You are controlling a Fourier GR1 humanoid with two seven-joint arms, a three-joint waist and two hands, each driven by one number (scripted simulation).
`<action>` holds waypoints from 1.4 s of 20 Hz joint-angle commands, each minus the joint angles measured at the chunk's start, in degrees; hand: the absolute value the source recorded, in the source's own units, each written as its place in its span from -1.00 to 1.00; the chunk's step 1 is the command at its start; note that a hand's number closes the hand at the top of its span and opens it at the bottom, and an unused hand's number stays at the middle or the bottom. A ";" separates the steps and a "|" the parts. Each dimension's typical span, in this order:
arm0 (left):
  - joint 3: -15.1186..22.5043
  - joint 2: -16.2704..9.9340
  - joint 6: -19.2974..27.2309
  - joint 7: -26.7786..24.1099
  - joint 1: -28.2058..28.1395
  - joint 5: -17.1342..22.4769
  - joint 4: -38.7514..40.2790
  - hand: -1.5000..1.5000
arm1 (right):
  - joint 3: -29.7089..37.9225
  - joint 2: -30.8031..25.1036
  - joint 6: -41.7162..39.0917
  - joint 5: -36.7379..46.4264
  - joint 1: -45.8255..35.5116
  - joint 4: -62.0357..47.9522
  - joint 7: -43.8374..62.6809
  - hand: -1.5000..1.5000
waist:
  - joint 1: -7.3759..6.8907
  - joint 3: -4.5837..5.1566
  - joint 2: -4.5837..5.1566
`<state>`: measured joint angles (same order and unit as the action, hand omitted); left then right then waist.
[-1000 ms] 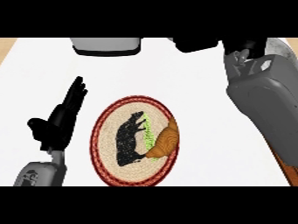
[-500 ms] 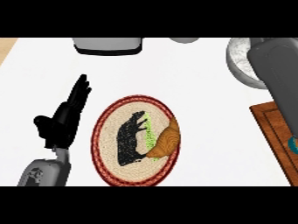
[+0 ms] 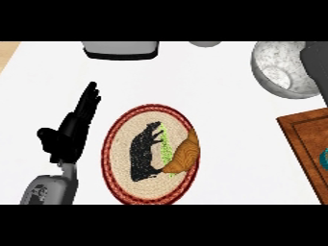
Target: Pick the squash from the placemat and place it in the bowl
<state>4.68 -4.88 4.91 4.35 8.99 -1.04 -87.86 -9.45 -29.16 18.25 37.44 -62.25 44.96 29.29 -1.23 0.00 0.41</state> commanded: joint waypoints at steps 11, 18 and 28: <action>-0.14 -1.14 -1.76 2.33 -1.01 0.17 -4.43 0.00 | 9.27 -3.09 4.58 -1.12 2.28 -24.69 -20.33 1.00 | -1.23 -0.09 0.38; 0.35 0.74 -0.57 2.10 0.88 -0.45 -2.02 0.00 | 17.73 -3.60 -3.21 -10.86 6.35 -28.94 -33.09 -1.00 | -1.49 -0.22 0.74; -0.32 0.21 -1.06 0.36 -0.44 -0.84 -0.72 0.00 | 26.85 -3.94 0.20 -19.11 4.56 -25.66 -45.59 -1.00 | -0.34 -0.11 0.12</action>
<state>4.56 -4.26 4.13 4.22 8.98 -1.83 -88.25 14.10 -32.64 17.17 21.39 -56.95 17.91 -12.57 -1.97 -0.15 0.80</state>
